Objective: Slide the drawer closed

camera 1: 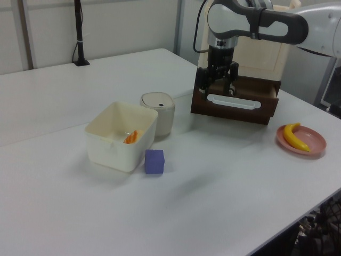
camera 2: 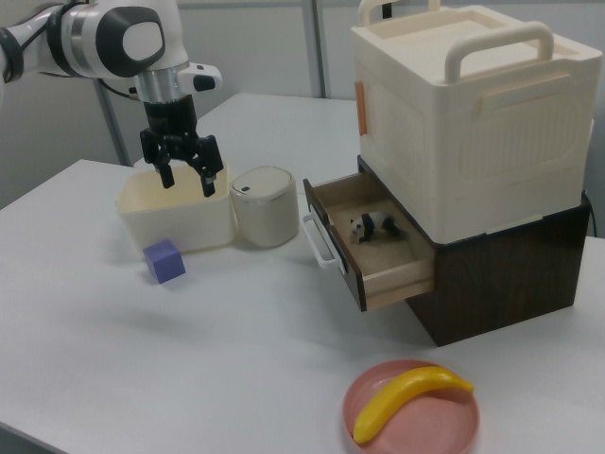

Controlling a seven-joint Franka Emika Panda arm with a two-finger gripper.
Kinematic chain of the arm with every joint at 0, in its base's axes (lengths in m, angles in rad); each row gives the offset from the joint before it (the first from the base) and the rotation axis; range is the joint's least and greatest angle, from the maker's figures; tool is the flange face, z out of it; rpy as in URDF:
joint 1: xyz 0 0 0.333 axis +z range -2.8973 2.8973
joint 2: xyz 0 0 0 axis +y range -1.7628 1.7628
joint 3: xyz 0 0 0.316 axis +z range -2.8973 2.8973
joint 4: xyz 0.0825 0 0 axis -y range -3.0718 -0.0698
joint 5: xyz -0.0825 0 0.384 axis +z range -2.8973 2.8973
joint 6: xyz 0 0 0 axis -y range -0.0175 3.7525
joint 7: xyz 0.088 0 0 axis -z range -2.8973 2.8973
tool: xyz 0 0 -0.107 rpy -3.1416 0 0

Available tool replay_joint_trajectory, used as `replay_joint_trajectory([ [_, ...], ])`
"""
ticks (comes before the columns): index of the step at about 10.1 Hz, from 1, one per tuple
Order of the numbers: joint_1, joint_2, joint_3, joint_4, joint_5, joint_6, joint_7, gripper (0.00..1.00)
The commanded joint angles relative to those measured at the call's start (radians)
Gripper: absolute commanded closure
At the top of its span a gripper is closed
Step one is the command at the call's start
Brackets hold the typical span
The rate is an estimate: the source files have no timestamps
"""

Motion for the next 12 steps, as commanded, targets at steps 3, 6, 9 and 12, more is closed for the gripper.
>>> replay_joint_trajectory([
  [3,0.003,-0.028,-0.005,-0.024,-0.015,-0.019,-0.017,0.0],
  [6,0.003,-0.028,-0.005,-0.025,-0.014,-0.021,-0.017,0.0],
  [9,0.003,-0.012,-0.005,-0.022,-0.007,-0.004,-0.017,0.0],
  [12,0.018,0.024,-0.002,-0.024,-0.006,0.057,-0.016,0.0],
])
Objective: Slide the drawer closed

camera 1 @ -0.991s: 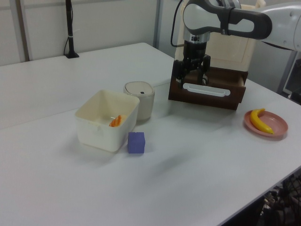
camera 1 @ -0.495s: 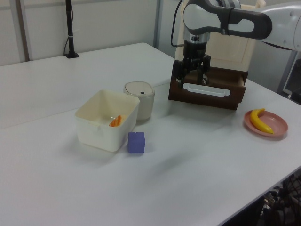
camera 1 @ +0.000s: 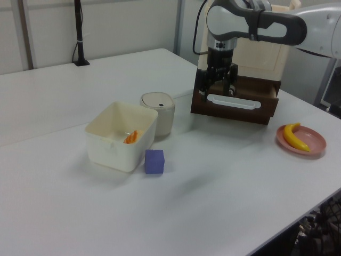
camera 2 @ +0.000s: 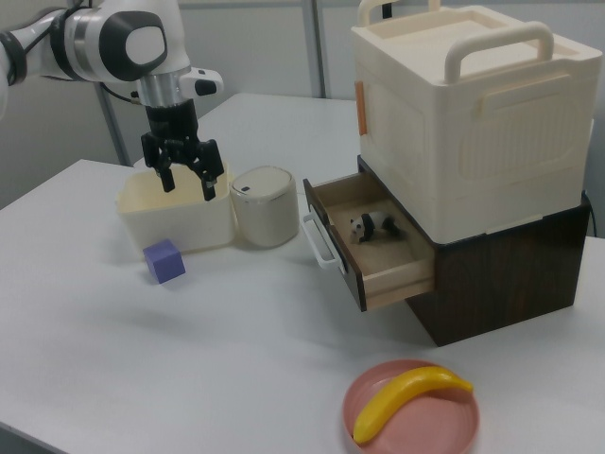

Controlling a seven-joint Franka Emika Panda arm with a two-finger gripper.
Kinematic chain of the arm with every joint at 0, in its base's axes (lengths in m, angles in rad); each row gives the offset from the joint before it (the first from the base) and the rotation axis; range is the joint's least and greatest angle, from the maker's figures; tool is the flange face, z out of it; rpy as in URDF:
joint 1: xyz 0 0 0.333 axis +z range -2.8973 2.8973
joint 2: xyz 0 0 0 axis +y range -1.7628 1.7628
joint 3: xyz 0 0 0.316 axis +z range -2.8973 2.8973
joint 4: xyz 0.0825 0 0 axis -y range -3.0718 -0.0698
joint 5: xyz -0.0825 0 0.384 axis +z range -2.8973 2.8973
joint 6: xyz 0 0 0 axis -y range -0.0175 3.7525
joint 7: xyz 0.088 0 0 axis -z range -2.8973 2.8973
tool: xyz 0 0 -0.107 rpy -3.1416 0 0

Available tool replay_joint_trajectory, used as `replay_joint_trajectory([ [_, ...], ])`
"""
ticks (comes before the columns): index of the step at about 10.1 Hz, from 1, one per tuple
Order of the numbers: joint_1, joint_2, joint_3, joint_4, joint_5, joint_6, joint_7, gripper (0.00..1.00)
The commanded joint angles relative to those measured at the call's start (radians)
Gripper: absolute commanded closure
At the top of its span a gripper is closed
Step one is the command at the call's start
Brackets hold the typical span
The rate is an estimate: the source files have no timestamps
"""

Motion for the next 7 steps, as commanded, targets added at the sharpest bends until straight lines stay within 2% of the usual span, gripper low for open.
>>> replay_joint_trajectory([
  [1,0.021,0.024,-0.002,-0.023,-0.004,0.095,0.022,0.0],
  [3,0.017,0.024,-0.002,-0.022,-0.004,0.117,0.05,0.01],
  [4,0.012,0.024,-0.002,-0.022,0.0,0.116,0.053,0.26],
  [5,0.011,0.026,-0.004,-0.02,0.006,0.117,0.054,0.67],
  [6,0.009,0.026,-0.007,-0.02,0.029,0.117,0.063,0.96],
  [7,-0.004,0.045,-0.007,-0.018,0.036,0.122,0.153,1.0],
])
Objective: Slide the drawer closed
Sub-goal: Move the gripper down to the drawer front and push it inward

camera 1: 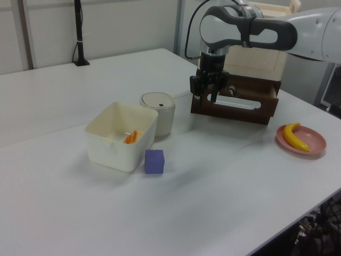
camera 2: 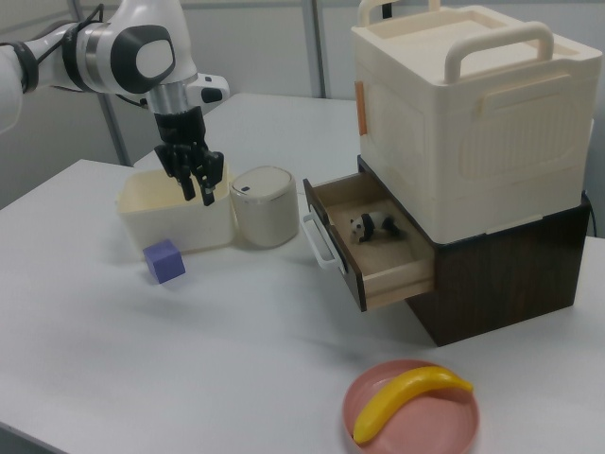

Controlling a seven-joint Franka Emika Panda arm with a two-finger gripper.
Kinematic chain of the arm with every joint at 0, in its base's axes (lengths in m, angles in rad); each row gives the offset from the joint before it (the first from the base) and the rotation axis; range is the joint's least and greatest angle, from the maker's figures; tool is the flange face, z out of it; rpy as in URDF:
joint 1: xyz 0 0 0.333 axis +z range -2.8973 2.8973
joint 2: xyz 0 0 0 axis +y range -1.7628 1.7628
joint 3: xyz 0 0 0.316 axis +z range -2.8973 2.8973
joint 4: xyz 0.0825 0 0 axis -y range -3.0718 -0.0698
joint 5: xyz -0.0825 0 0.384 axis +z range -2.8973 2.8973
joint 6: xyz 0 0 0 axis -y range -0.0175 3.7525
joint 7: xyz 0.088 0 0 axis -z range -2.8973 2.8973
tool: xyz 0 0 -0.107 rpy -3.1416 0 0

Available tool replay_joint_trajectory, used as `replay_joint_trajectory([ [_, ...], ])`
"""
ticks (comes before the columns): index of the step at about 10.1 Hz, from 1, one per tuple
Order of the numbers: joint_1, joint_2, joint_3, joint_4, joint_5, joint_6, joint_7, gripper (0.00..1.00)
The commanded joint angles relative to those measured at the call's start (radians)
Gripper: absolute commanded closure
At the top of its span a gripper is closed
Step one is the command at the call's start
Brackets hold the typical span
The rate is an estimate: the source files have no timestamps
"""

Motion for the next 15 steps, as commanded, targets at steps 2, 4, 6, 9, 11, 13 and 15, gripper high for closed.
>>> replay_joint_trajectory([
  [2,-0.057,0.059,-0.008,-0.005,0.014,0.079,0.278,1.0],
  [4,-0.122,0.11,-0.008,-0.005,0.0,0.165,0.353,1.0],
  [6,-0.185,0.165,-0.008,-0.001,-0.023,0.272,0.361,1.0],
  [9,-0.24,0.239,-0.022,0.077,-0.059,0.346,0.387,1.0],
  [11,-0.243,0.257,-0.071,0.084,-0.084,0.475,0.401,1.0],
  [13,-0.243,0.279,-0.105,0.085,-0.112,0.604,0.401,1.0],
  [15,-0.24,0.277,-0.105,0.084,-0.128,0.612,0.395,1.0],
])
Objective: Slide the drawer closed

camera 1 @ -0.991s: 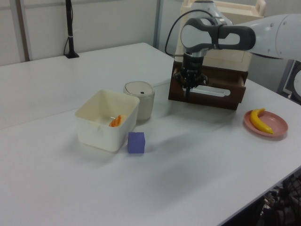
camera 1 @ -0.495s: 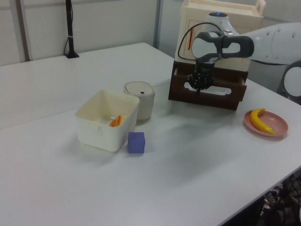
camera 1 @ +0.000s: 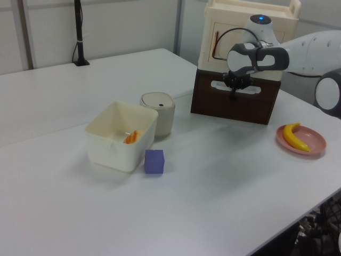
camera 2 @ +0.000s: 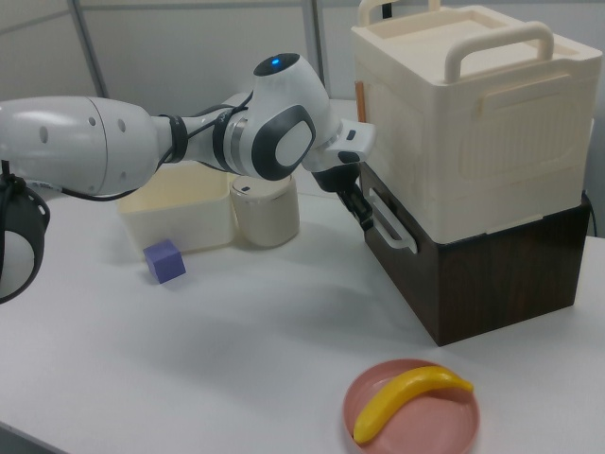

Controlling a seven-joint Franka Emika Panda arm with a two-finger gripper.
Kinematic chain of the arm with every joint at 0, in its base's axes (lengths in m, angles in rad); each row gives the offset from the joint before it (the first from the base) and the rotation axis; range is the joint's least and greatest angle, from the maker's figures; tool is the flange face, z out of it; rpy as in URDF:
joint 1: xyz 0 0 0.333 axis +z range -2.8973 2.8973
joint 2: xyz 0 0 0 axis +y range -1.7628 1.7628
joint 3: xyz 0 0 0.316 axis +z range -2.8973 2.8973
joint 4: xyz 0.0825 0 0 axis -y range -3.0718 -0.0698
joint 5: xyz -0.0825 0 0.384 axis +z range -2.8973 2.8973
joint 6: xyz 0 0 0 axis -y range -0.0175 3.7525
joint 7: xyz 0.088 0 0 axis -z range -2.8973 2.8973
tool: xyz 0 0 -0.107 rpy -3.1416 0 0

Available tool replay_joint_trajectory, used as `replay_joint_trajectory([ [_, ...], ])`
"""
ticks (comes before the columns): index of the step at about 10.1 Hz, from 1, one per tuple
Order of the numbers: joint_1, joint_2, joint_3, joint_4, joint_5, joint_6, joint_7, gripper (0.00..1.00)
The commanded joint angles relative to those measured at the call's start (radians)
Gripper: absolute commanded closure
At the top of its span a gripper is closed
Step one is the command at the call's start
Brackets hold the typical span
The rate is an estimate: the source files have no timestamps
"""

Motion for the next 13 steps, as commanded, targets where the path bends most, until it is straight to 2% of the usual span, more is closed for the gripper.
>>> replay_joint_trajectory([
  [1,0.023,-0.015,-0.007,0.004,-0.04,0.017,0.015,1.0],
  [2,0.058,-0.054,0.002,-0.016,-0.03,-0.094,-0.028,1.0],
  [3,0.103,-0.084,0.01,-0.013,0.003,-0.267,-0.139,0.97],
  [4,0.143,-0.132,0.011,-0.015,0.069,-0.404,-0.237,0.92],
  [5,0.173,-0.176,0.011,-0.016,0.097,-0.497,-0.31,0.81],
  [6,0.211,-0.218,0.011,-0.018,0.12,-0.59,-0.403,0.42],
  [7,0.271,-0.233,0.011,-0.019,0.121,-0.624,-0.425,0.0],
  [8,0.309,-0.249,0.01,-0.019,0.114,-0.64,-0.436,0.0],
  [13,0.316,-0.263,0.008,-0.018,0.109,-0.64,-0.381,0.0],
])
